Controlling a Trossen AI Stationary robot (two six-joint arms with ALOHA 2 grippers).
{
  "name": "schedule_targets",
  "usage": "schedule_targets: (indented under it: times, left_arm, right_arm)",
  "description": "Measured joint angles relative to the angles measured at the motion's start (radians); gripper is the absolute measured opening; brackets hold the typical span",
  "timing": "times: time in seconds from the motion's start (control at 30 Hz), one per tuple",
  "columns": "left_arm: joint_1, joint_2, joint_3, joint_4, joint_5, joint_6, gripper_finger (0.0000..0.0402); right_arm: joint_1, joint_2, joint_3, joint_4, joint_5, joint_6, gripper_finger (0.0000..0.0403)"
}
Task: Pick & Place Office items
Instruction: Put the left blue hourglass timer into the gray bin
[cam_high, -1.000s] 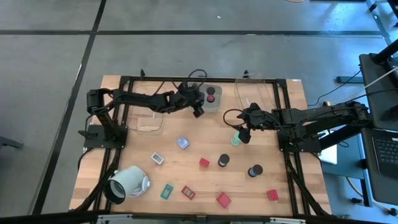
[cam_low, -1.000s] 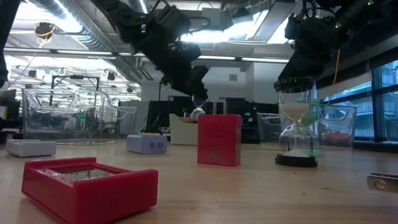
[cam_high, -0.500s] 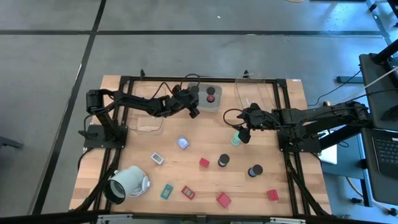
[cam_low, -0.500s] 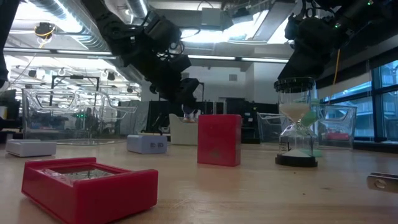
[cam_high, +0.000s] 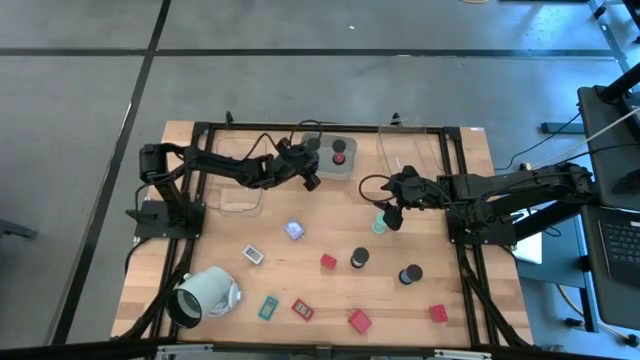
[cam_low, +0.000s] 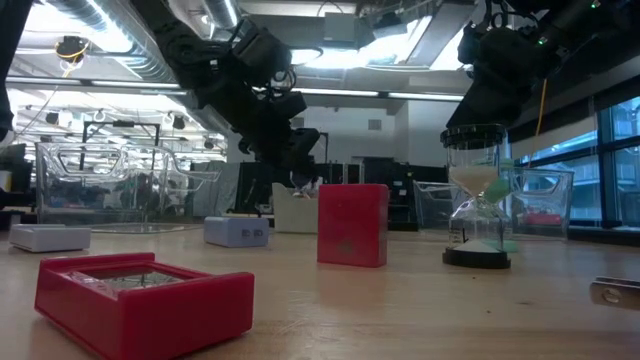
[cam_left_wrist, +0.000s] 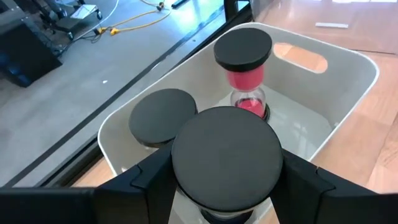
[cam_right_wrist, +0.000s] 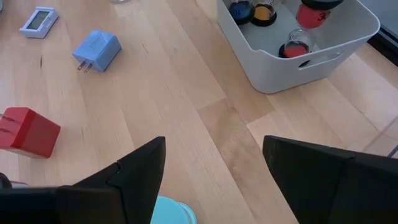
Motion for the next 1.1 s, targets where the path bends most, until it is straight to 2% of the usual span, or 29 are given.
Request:
schedule_targets:
  times: [0.63, 1.1]
  left_arm:
    - [0.003, 0.001, -0.047, 0.068, -0.001, -0.018, 0.021]
    - [-0.001, 0.001, -0.047, 0.057, 0.014, -0.045, 0.0236]
  right_arm:
    - [0.0, 0.0, 0.0, 0.0, 0.0, 0.0, 0.0272]
    - [0.0, 0.0, 0.0, 0.0, 0.0, 0.0, 0.0272]
